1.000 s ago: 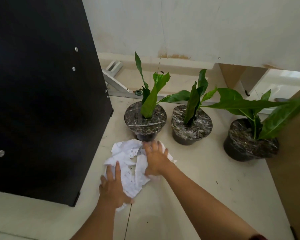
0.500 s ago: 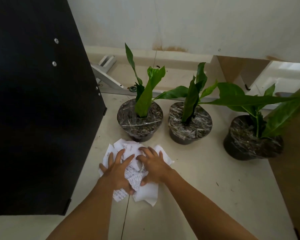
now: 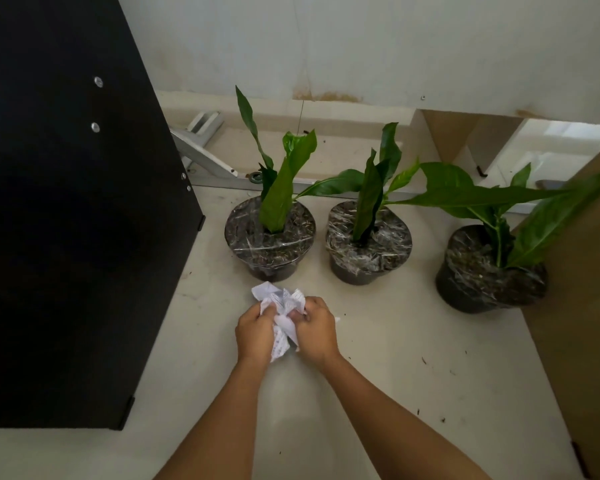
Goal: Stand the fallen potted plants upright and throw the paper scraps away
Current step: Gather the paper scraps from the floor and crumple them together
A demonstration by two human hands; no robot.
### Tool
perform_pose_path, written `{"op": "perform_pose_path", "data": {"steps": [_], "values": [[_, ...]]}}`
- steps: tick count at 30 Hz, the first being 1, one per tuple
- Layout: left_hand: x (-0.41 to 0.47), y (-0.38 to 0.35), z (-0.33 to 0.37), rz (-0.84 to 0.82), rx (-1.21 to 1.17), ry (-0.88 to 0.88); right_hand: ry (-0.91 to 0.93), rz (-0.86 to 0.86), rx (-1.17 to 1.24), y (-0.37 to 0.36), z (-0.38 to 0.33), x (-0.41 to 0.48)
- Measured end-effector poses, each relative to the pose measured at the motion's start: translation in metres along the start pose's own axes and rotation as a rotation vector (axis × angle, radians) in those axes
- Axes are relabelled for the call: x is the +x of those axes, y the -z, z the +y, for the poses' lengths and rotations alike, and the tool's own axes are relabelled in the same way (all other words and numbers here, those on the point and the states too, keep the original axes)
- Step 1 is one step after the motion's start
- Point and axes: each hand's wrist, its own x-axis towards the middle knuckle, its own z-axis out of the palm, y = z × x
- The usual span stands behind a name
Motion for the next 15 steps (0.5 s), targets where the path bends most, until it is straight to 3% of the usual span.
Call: {"op": "perform_pose_path", "data": {"steps": [2, 7, 15], "values": [[-0.004, -0.007, 0.012, -0.021, -0.177, 0.076, -0.107, 0.006, 0.218, 0.004, -0.008, -0.004], [-0.031, -0.027, 0.034, -0.101, -0.330, 0.148, -0.327, 0.042, 0.756, 0.020, -0.023, -0.018], [-0.071, -0.073, 0.084, -0.206, -0.371, 0.041, -0.156, 0.158, 0.971, 0.101, -0.081, -0.050]]}}
